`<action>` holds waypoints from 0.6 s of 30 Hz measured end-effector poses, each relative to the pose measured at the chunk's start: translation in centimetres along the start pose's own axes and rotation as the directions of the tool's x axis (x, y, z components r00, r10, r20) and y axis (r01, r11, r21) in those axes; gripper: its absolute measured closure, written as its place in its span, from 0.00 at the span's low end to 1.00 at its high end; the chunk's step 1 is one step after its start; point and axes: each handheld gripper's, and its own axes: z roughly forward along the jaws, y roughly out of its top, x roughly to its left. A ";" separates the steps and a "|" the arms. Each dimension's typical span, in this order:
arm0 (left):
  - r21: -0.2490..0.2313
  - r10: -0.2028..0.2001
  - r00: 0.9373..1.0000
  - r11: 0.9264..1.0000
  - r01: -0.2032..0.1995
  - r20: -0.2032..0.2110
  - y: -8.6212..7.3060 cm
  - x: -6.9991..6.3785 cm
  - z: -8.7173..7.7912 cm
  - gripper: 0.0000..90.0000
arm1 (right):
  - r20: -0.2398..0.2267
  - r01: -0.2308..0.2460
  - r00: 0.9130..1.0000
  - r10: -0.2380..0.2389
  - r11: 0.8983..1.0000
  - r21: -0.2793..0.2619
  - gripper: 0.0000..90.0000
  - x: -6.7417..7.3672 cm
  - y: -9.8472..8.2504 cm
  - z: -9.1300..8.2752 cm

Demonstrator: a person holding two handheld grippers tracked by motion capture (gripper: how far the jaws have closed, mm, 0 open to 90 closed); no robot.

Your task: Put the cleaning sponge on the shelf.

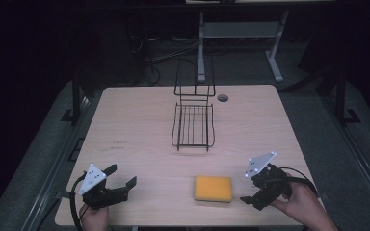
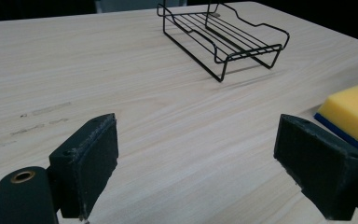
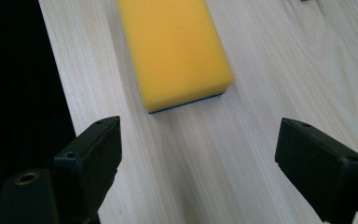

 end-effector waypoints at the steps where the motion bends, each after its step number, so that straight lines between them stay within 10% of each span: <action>1: 0.001 -0.001 1.000 1.000 0.001 0.000 0.0 0.0 0.0 0.14 | -0.004 0.010 1.000 -0.010 1.000 0.006 0.16 0.0 0.3 0.1; 18: -0.001 -0.002 1.000 1.000 0.002 -0.005 0.0 0.3 -0.1 0.14 | -0.034 0.048 0.998 -0.047 0.998 0.047 0.16 -0.2 2.1 0.9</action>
